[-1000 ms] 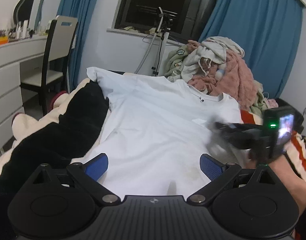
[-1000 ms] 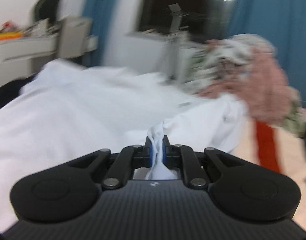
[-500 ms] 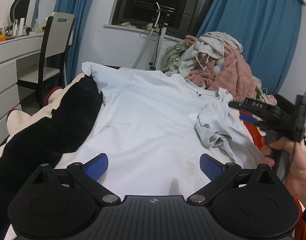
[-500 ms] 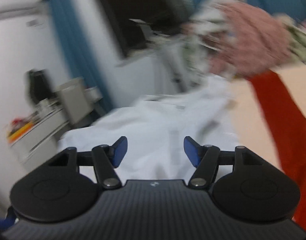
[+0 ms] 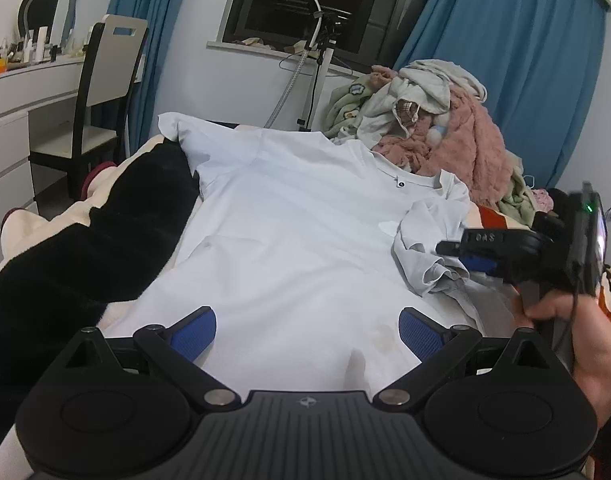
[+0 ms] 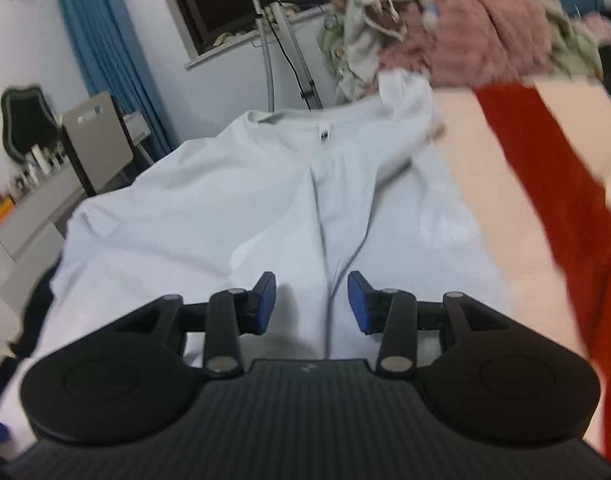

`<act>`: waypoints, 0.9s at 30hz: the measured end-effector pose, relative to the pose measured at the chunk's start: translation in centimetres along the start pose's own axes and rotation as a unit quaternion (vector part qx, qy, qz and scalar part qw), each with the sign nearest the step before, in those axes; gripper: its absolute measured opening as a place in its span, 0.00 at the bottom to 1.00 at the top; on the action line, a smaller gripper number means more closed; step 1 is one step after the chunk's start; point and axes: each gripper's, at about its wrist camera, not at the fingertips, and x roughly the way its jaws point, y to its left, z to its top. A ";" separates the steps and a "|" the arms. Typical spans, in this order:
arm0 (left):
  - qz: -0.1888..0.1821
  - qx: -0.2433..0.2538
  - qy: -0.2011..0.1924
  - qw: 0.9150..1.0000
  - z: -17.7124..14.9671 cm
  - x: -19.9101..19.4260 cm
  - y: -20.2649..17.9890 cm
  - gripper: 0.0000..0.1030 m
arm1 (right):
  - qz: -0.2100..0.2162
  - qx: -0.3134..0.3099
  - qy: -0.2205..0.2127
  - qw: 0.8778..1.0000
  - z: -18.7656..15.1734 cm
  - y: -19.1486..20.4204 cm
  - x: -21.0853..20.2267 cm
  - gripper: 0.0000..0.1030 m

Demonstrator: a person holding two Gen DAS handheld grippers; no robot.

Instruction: Fold clothes

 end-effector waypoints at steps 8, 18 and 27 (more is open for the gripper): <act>0.000 0.003 -0.009 1.000 -0.1 -0.5 0.5 0.96 | -0.089 -0.067 -0.046 0.993 0.4 2.5 -3.6 0.06; -0.022 0.024 -0.012 0.999 -0.4 -1.9 -0.8 0.96 | -0.284 -0.190 -0.137 0.930 12.4 -7.1 -9.4 0.06; -0.030 0.080 0.011 0.996 -1.7 0.0 -2.9 0.96 | -0.346 -0.105 -0.052 0.931 11.4 -22.6 -2.5 0.06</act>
